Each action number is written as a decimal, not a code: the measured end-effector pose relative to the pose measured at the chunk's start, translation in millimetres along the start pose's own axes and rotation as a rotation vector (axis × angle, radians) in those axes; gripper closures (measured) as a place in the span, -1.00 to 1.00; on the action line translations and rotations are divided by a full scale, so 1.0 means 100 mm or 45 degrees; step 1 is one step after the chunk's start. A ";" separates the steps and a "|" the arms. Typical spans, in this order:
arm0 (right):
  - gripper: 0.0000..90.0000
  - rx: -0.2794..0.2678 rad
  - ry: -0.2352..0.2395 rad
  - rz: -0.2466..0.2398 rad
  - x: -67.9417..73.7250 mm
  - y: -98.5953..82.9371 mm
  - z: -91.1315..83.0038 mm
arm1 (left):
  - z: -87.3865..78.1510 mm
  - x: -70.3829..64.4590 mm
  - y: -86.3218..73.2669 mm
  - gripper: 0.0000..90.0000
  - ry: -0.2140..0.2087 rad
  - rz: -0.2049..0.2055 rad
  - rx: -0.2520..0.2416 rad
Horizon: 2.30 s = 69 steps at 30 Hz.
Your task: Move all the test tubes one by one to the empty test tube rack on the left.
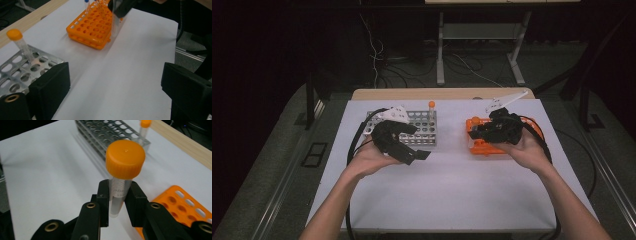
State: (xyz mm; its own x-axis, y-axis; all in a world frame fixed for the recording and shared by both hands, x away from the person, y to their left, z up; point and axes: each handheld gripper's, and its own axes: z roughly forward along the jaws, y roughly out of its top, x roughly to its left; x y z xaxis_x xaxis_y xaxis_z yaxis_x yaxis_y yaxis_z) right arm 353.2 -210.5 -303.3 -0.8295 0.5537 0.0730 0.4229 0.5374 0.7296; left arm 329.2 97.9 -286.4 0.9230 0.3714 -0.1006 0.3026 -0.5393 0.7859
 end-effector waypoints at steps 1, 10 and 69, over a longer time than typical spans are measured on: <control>0.65 0.008 0.013 -0.010 0.04 0.01 0.02 | 0.02 0.00 0.03 -0.78 -0.006 0.000 0.001; 0.65 0.046 0.090 -0.095 0.26 0.13 0.21 | 0.19 0.07 0.27 -0.56 -0.068 0.033 0.023; -0.99 -0.038 0.040 0.086 0.28 -0.24 0.02 | 0.13 1.00 0.48 0.54 0.139 -0.008 0.056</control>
State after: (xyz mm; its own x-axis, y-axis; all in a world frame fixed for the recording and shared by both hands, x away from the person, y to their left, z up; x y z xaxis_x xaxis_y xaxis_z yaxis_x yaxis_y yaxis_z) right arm 320.6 -206.4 -319.7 -0.8109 0.5673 0.1437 0.4674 0.4801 0.7423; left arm 439.3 100.1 -266.8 0.8902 0.4540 -0.0365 0.3208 -0.5681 0.7578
